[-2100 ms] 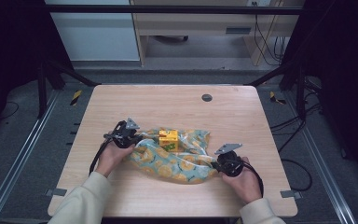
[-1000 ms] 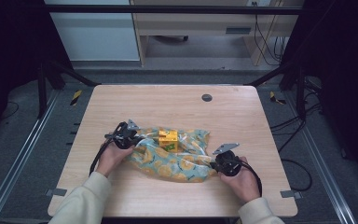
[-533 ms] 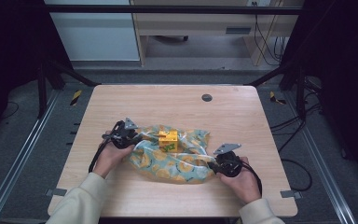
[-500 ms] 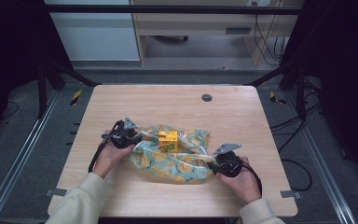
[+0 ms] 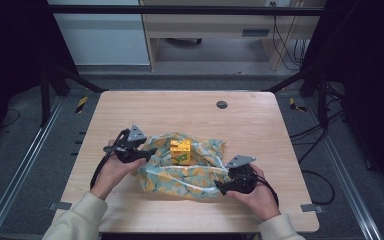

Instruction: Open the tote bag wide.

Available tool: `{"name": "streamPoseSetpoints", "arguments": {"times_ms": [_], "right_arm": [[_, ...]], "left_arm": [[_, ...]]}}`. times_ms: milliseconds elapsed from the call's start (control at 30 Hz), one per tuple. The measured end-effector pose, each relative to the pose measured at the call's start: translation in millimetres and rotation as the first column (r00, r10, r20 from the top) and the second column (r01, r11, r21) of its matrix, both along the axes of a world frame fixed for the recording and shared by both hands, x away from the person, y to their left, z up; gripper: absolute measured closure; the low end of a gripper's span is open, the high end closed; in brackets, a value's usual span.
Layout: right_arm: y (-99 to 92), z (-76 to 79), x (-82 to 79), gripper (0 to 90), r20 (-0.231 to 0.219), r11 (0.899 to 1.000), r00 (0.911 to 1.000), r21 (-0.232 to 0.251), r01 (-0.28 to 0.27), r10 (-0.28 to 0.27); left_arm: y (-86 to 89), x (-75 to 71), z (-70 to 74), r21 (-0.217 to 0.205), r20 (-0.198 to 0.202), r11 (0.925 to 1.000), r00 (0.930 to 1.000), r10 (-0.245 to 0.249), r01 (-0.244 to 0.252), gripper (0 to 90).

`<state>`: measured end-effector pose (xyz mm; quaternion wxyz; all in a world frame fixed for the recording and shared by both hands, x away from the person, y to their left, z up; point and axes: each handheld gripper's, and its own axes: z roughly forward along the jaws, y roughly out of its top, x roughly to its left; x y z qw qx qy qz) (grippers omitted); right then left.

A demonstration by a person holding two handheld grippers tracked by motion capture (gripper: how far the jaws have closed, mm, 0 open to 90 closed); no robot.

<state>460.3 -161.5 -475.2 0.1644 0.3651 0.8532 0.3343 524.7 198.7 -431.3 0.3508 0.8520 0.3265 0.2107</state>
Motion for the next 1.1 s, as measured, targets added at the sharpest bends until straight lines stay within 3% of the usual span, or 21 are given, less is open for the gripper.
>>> {"name": "streamPoseSetpoints", "arguments": {"times_ms": [133,300,467,667,867,1000,1100], "right_arm": [[2.6,5.1,-2.1,13.7,0.015,1.0,0.9998,0.015,-0.016,0.015],[3.9,20.6,0.5,6.7,0.031,0.998,0.9994,0.054,-0.016,0.015],[4.4,35.6,7.9,5.6,0.041,0.998,0.9992,0.066,-0.01,0.007],[-0.9,51.5,18.6,5.8,0.05,0.995,0.9977,0.087,0.041,-0.045],[-18.1,66.3,24.0,5.8,0.062,0.991,0.9934,0.102,0.09,-0.097],[-35.4,73.0,23.6,5.6,0.076,0.985,0.9869,0.114,0.133,-0.142],[-47.3,72.9,21.6,5.6,0.071,0.978,0.9813,0.12,0.17,-0.179]], "left_arm": [[0.8,-9.3,-3.7,0.009,-0.005,0.9999,0.9999,-0.012,0.012,39.7],[3.3,-15.3,3.1,-0.003,0.009,0.9999,0.9999,-0.014,0.014,35.9],[0.6,-15.4,14.4,-0.024,0.016,0.9996,0.9998,-0.013,0.013,24.3],[3.2,-15.6,30.5,-0.066,0.025,0.9978,0.9997,0.001,0.0,12.3],[17.8,-15.9,44.8,-0.079,0.048,0.9967,0.9987,0.019,-0.015,8.0],[36.4,-15.4,47.0,-0.106,0.032,0.9935,0.9985,0.045,-0.041,7.7],[52.9,-15.3,44.2,-0.1,0.026,0.9925,0.997,0.073,-0.071,7.5]]}}
